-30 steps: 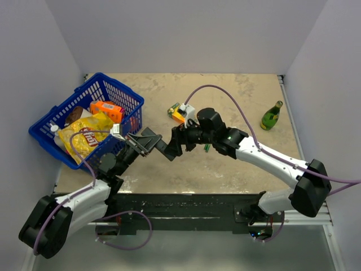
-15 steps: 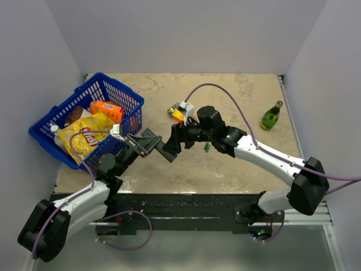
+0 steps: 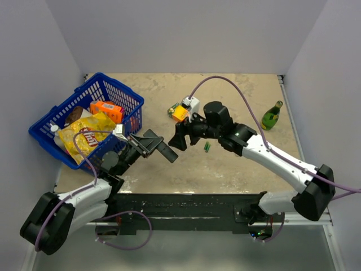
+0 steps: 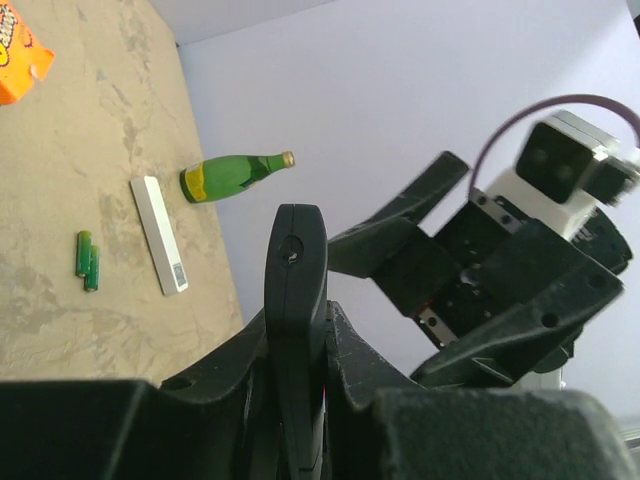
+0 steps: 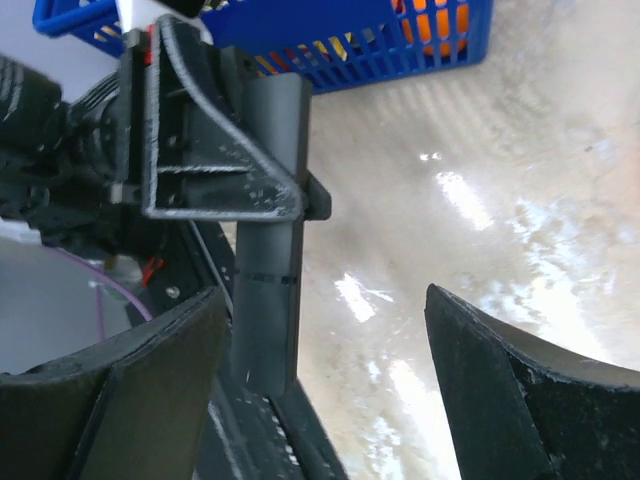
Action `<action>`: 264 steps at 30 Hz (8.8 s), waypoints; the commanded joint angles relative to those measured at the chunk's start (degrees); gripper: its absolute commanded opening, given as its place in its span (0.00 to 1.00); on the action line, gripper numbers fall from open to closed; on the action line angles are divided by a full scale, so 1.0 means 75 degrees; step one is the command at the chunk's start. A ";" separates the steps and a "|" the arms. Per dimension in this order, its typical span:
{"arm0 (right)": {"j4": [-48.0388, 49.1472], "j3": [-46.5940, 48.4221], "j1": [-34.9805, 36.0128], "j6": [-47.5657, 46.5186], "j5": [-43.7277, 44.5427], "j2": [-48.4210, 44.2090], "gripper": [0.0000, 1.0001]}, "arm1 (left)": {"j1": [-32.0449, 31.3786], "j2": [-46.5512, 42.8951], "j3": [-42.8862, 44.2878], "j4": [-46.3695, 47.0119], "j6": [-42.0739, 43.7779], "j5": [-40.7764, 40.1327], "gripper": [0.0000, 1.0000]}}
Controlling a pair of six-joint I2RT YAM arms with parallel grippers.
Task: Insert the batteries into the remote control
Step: Load the battery cover into the remote control, then place the remote control at the center of the board, then reset both arms
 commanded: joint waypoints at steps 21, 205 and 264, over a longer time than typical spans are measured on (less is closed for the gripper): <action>-0.1334 -0.0732 0.1640 -0.8819 -0.1851 -0.2266 0.78 | -0.0030 -0.0228 0.1292 -0.1470 0.0532 0.0951 0.00; -0.0726 0.0193 0.2123 0.1258 0.4935 0.3335 0.00 | -0.0580 -0.6381 0.4270 -1.1209 0.8032 -0.5248 1.00; -0.0678 -0.2735 -0.2120 0.1388 0.8217 -0.6189 0.98 | 0.0849 -0.6627 0.4280 -1.1068 0.8359 -0.5563 1.00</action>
